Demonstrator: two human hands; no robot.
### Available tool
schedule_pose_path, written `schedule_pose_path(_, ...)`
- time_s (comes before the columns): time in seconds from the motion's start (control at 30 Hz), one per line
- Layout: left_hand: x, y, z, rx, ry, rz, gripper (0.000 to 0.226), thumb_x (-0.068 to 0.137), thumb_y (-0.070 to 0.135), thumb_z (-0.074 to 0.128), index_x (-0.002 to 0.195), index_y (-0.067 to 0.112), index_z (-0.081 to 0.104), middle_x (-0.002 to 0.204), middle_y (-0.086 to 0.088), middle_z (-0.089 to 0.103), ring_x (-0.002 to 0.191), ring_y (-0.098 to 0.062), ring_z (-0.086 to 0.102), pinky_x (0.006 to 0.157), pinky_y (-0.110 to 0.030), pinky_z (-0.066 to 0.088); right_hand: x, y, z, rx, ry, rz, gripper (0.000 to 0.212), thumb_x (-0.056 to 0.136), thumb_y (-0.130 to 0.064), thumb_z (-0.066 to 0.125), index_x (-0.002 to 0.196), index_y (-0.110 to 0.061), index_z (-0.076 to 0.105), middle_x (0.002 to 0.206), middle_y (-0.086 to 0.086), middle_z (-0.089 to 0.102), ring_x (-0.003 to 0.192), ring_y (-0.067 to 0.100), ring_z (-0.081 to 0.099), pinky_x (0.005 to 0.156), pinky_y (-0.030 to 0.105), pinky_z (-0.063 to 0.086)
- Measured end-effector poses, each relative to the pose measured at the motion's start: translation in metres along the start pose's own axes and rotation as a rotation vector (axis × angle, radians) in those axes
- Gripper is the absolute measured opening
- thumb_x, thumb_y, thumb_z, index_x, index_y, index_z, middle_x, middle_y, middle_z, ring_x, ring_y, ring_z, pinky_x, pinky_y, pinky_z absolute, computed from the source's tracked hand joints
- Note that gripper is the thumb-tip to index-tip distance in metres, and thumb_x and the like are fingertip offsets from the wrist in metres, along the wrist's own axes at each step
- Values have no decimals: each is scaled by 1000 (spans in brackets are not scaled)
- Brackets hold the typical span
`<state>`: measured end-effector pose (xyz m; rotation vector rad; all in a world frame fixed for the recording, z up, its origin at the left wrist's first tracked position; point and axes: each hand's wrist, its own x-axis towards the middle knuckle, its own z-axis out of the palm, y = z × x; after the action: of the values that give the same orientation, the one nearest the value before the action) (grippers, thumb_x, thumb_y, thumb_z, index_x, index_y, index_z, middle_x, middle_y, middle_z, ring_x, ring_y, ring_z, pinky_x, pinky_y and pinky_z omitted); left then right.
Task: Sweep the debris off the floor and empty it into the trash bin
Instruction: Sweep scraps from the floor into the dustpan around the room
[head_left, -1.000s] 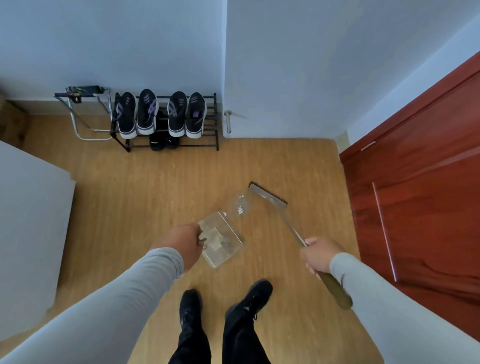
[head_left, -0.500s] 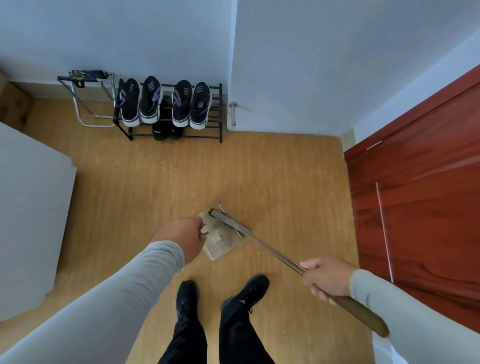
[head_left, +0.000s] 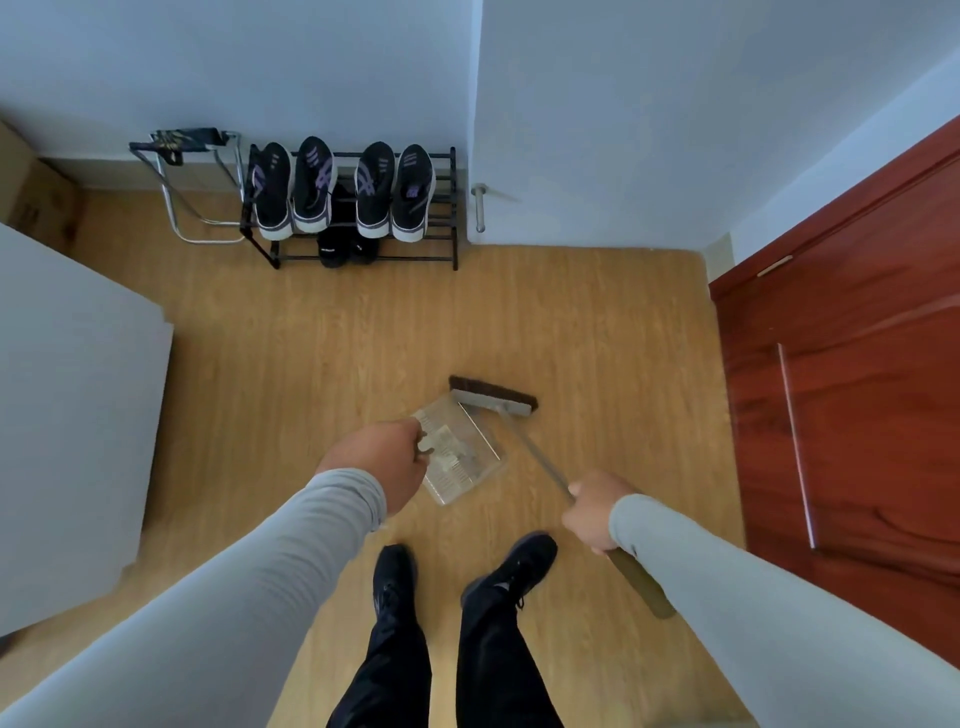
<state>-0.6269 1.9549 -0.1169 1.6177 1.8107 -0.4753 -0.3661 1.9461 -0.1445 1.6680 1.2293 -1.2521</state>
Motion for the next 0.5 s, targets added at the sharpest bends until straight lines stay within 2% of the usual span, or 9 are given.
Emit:
schedule_pose_path(0.03, 1, 0, 0, 2, 2, 2, 18, 99, 36, 45, 111, 27, 56, 82, 10, 61, 70, -12, 60, 58, -28, 50, -7, 2, 5, -53, -41, -15, 35, 84, -4, 57, 119, -7, 63, 91, 9, 68, 87, 29, 72, 71, 30, 55)
schedule_pose_path(0.07, 1, 1, -1, 0, 3, 4, 18, 99, 36, 46, 110, 27, 56, 81, 9, 61, 69, -12, 60, 58, -28, 50, -15, 8, 6, -66, -80, -27, 45, 85, -5, 57, 129, -8, 60, 88, 8, 67, 86, 27, 71, 70, 28, 53)
schedule_pose_path(0.17, -2, 0, -3, -15, 4, 5, 17, 98, 35, 46, 109, 28, 57, 80, 10, 61, 68, -11, 59, 58, -28, 51, -39, 34, -3, 105, -150, -53, 67, 83, -15, 53, 150, -18, 42, 70, 6, 67, 64, 20, 60, 63, 28, 53)
schedule_pose_path(0.3, -13, -13, -1, -25, 4, 9, 21, 98, 37, 47, 115, 28, 57, 83, 11, 60, 71, -11, 59, 62, -28, 52, -64, 62, -10, 265, -77, -18, 64, 85, -16, 56, 147, -21, 45, 67, 7, 64, 51, 16, 54, 49, 25, 48)
schedule_pose_path(0.4, -25, -33, 1, -67, -1, -4, 21, 98, 37, 48, 114, 29, 58, 83, 12, 61, 72, -11, 61, 71, -31, 58, -71, 79, -19, 360, 24, 7, 55, 88, -13, 56, 142, -20, 51, 64, 6, 64, 44, 13, 51, 44, 23, 43)
schedule_pose_path(0.5, -36, -52, 2, -132, 13, -57, 18, 97, 37, 51, 113, 30, 58, 86, 10, 66, 74, -10, 64, 73, -32, 59, -67, 81, -35, 439, 119, -1, 51, 88, -9, 55, 138, -20, 54, 62, 8, 64, 43, 15, 52, 41, 24, 43)
